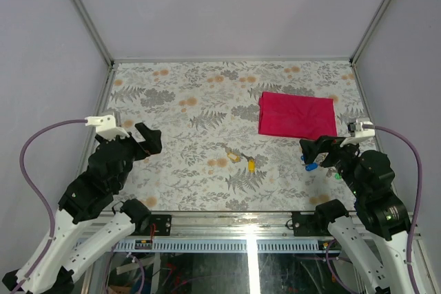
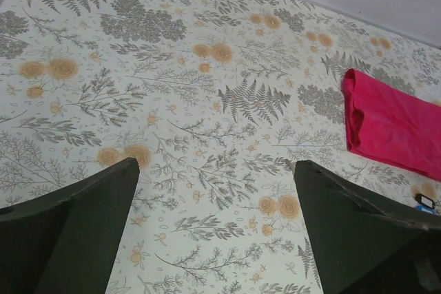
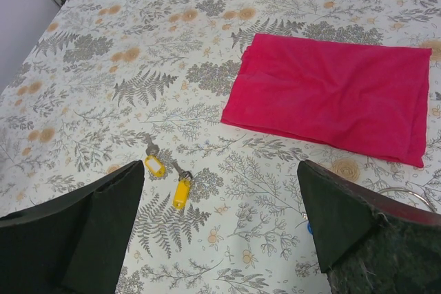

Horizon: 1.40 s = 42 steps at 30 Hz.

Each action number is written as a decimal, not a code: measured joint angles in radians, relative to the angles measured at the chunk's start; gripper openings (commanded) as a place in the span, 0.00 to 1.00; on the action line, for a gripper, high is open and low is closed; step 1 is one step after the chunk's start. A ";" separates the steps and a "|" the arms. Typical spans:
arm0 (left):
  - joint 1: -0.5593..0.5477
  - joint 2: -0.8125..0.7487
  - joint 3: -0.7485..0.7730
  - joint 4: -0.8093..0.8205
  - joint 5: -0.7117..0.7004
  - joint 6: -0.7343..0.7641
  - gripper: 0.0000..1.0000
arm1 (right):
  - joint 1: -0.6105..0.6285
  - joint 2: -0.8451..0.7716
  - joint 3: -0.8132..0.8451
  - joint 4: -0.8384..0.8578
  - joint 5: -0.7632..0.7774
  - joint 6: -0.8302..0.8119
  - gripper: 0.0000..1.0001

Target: Put the keys on the keyring

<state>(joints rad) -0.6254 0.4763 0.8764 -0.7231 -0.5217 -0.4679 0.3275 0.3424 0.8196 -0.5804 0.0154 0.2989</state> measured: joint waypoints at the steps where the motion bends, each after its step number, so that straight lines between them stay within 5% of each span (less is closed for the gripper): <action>1: 0.000 -0.008 -0.004 -0.002 -0.007 0.000 1.00 | 0.000 0.000 0.000 0.000 0.000 0.000 0.99; 16: 0.000 -0.013 -0.047 -0.005 -0.018 0.024 1.00 | 0.000 0.063 0.053 -0.045 0.028 0.011 0.99; 25: 0.000 0.077 -0.093 0.011 0.071 0.024 1.00 | 0.000 0.445 0.102 -0.101 -0.002 0.083 0.99; 33: 0.000 0.126 -0.094 0.017 0.097 0.024 1.00 | -0.012 0.573 0.014 -0.085 0.083 0.196 0.99; 42: 0.000 0.158 -0.101 0.025 0.119 0.025 1.00 | -0.349 0.729 -0.134 0.066 0.098 0.253 0.99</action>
<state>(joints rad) -0.6254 0.6346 0.7750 -0.6979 -0.4026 -0.4427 -0.0216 1.0718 0.6857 -0.5148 0.1139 0.5518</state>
